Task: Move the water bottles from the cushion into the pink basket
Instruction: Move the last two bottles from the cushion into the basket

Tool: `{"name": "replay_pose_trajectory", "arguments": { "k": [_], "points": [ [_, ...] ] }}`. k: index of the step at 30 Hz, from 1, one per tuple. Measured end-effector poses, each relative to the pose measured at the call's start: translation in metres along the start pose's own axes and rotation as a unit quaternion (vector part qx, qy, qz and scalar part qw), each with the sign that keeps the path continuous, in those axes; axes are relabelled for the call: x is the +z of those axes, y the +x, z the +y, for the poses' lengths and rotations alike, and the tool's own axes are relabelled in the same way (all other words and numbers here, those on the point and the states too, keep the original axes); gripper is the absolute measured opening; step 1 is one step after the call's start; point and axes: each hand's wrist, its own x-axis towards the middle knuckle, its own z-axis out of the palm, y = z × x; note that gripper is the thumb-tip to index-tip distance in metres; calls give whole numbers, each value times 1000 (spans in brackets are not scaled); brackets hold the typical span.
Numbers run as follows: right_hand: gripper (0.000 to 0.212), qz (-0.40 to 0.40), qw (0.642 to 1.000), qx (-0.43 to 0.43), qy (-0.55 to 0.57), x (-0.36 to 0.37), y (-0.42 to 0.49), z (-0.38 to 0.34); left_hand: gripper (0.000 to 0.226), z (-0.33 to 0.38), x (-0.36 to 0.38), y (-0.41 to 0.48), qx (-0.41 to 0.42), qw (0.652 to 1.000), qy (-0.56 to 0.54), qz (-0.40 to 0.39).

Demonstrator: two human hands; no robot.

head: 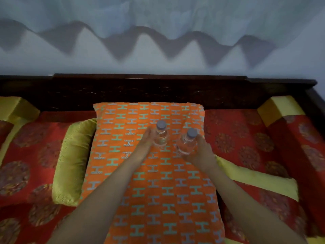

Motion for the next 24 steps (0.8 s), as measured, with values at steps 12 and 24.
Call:
{"name": "replay_pose_trajectory", "arguments": {
  "k": [12,24],
  "points": [
    [54,96,989,37,107,24,15,2,77,-23,17,43,105,986,100,82],
    [61,154,978,54,131,-8,-33,11,65,-30,1,-13,128,986,73,75]
  ]
}}
